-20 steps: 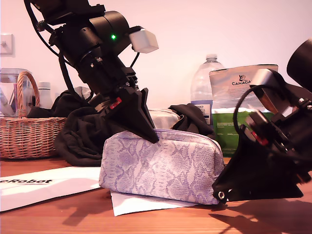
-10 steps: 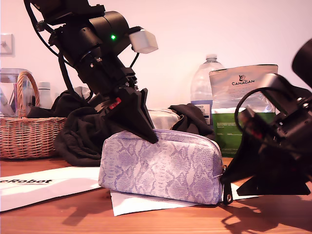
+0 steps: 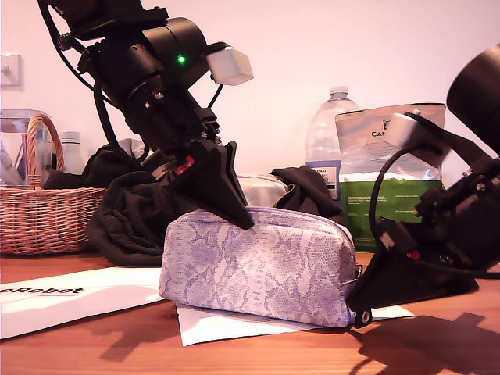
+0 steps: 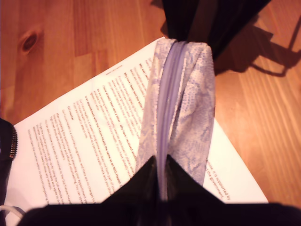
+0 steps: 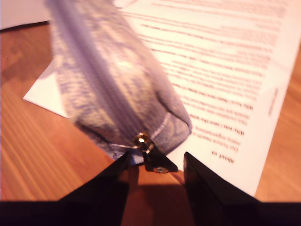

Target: Open the zipper in the zip bag in front of you

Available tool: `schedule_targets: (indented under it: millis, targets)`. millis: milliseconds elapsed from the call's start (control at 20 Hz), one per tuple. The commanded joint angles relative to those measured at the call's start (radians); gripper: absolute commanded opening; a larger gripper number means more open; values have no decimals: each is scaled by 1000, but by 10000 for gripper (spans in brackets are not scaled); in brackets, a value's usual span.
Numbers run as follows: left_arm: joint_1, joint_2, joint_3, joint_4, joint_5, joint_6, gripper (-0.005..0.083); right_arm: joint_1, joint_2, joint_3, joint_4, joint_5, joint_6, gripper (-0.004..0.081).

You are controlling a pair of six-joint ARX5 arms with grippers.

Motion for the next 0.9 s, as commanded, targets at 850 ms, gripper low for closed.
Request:
schedule_targets:
  millis: [850]
  targets:
    - [-4, 28, -3, 6, -22, -6, -24, 5, 1, 14, -77, -60, 31, -10]
